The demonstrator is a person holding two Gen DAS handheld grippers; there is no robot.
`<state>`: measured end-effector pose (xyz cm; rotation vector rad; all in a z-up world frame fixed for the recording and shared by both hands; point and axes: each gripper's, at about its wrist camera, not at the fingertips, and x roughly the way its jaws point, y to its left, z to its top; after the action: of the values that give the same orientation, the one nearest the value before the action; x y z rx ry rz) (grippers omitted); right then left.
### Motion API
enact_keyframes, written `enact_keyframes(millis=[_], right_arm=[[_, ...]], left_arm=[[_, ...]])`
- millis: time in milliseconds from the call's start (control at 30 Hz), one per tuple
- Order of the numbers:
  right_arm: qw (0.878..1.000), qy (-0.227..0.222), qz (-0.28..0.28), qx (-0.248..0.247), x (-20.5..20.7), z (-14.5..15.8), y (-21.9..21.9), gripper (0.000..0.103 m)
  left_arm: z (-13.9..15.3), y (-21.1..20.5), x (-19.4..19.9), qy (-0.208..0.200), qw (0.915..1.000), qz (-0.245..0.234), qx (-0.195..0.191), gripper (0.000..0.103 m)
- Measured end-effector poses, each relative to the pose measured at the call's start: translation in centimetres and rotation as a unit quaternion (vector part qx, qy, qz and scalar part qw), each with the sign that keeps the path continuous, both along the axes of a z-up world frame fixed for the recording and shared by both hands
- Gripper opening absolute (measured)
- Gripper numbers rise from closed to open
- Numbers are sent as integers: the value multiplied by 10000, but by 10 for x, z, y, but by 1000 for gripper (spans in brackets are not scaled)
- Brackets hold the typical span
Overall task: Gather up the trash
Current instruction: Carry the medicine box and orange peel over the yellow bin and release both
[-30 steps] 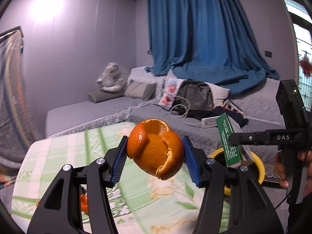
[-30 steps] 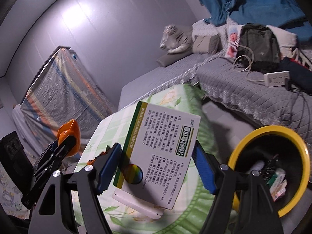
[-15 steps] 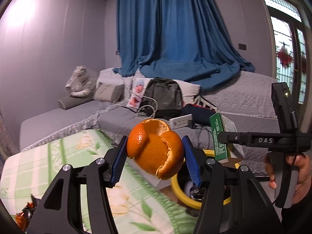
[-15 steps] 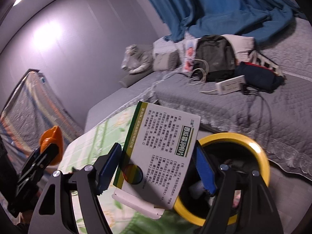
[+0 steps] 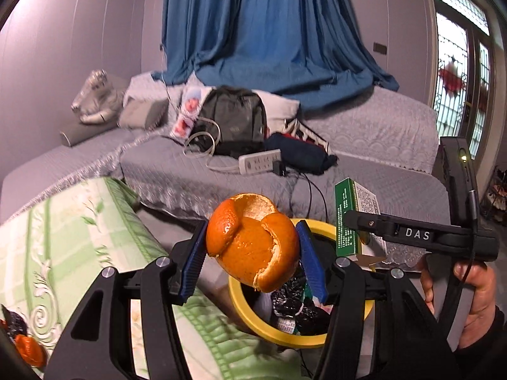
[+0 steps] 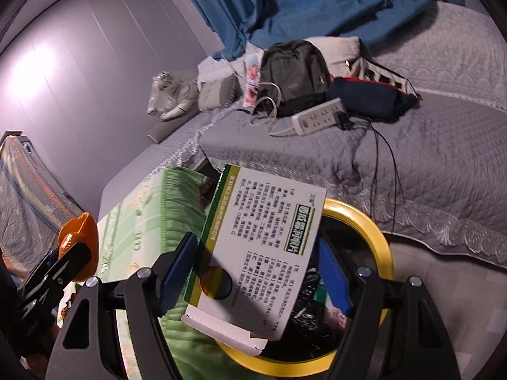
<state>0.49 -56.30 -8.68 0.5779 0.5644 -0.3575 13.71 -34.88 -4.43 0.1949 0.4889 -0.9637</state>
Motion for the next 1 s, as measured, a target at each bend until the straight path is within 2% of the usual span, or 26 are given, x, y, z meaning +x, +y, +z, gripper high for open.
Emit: enact_keyframes(millis=[100,267,400,600,667,733,767,833,1000], right_arm=[[9998,156,-110,-4,3,-12,-9,70],[9986,431,-297,3,7,-32,-23,70],[9969,685,-383,89,16,-48,-34,70],[9955,828,-460,43,19,-58,-41,71],[9949,886,-478,-67,21,-57,-40,73],[9936,943,-597,-169,20,-55,-40,76],[9933,940,-638,-189,19,-55,-40,78],[9927,949,-711,-200,17,-53,-42,83],[9928,857,-793,-277,8,-42,-37,83]], left_arm=[[-16,-20,9,46,9998,21,191,53],[-46,-50,27,454,9982,-45,399,53],[-67,-69,32,599,9965,-172,549,53],[-78,-78,34,819,9947,-197,592,55],[-76,-77,35,796,9951,-140,567,62],[-72,-71,33,717,9964,-37,459,86],[-68,-67,32,642,9972,56,376,90],[-63,-61,33,638,9976,74,263,92],[-51,-41,40,760,9966,313,16,92]])
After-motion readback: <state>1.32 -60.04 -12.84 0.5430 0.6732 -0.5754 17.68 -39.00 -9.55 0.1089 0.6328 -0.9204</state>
